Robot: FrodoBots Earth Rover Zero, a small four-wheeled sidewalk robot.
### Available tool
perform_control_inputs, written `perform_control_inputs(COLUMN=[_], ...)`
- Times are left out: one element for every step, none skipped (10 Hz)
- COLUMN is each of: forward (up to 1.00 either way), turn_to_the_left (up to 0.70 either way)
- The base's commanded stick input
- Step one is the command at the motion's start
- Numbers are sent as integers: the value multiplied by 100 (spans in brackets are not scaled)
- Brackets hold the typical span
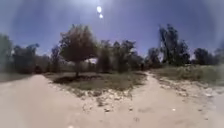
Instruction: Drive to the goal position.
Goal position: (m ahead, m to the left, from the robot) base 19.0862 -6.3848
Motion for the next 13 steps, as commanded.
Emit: perform_control_inputs(forward=[85,85,85,85,85,85,85,85,85,85,85,85,85], turn_to_the_left=[-34,-34,-34,-34,-12,0,0,0,0,0,0,0,0])
